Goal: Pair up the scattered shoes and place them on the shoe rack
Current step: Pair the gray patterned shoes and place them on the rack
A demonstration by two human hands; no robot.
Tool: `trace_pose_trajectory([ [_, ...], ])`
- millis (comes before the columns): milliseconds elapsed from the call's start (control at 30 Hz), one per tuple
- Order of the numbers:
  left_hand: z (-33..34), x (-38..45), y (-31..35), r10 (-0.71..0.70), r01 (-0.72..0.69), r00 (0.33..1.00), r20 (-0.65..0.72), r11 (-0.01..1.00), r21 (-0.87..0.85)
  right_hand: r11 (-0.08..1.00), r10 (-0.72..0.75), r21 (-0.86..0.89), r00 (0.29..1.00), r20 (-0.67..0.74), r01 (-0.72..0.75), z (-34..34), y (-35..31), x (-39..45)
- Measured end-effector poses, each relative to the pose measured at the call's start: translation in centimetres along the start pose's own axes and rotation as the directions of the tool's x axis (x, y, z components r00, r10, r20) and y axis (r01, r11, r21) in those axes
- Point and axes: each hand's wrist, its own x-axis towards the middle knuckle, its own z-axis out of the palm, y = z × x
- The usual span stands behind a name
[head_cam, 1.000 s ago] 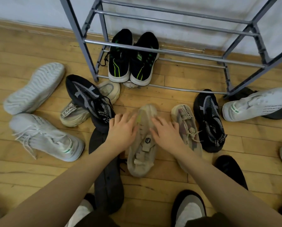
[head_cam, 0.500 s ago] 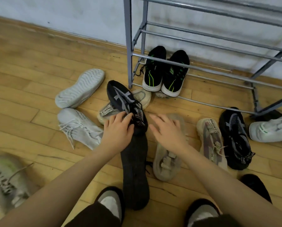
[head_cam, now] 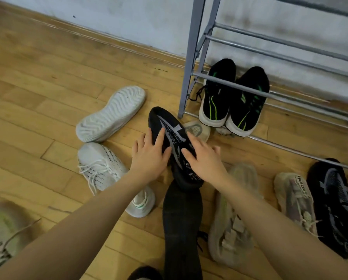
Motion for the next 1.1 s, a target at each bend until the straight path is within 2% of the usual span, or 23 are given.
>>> trace_pose_trajectory([
  [200, 0.6, 1.1, -0.4, -0.022, 0.029, 0.997, 0.068, 0.994, -0.105, 0.995, -0.073, 0.065, 0.997, 0.001, 0.073, 1.0, -0.8, -0.1],
  [267, 0.4, 1.0, -0.8, 0.02, -0.013, 0.999, 0.036, 0.985, -0.174, 0.983, -0.07, 0.168, 0.997, -0.008, 0.071, 1.0, -1.1, -0.3],
  [333, 0.0, 0.6, -0.9, 0.09, -0.091, 0.996, -0.014, 0.962, -0.259, 0.936, -0.028, 0.349, 0.999, -0.018, 0.032, 0.8, -1.3, -0.7],
  [400, -0.6, -0.1, -0.7, 0.153, -0.157, 0.987, -0.044, 0.896, -0.416, 0.875, 0.005, 0.483, 0.998, -0.062, 0.025, 0.4, -1.6, -1.3],
  [433, -0.9, -0.5, -0.5, 0.177, -0.184, 0.982, -0.061, 0.847, -0.499, 0.867, 0.015, 0.496, 0.995, -0.094, 0.034, 0.1, -1.8, -1.8],
  [500, -1.7, -1.2, 0.0, 0.22, -0.248, 0.968, -0.118, 0.793, -0.557, 0.884, 0.031, 0.467, 0.989, -0.145, 0.041, -0.6, -1.9, -2.7],
  [600, -2.5, -2.2, 1.0, 0.281, -0.316, 0.948, -0.147, 0.792, -0.523, 0.92, 0.05, 0.39, 0.982, -0.18, 0.024, -1.5, -1.5, -4.4],
  [833, -2.2, -4.9, 5.2, 0.343, -0.325, 0.935, -0.09, 0.727, -0.605, 0.93, 0.097, 0.367, 0.976, -0.193, -0.02, -3.7, 0.4, -10.1],
  [967, -1.3, -6.0, 8.3, 0.394, -0.323, 0.919, -0.03, 0.705, -0.632, 0.916, 0.183, 0.392, 0.959, -0.215, -0.087, -4.7, 2.4, -13.2],
  [1100, 0.2, -6.8, 12.3, 0.433, -0.333, 0.901, 0.018, 0.718, -0.612, 0.907, 0.264, 0.401, 0.914, -0.309, -0.127, -6.4, 5.3, -15.9],
])
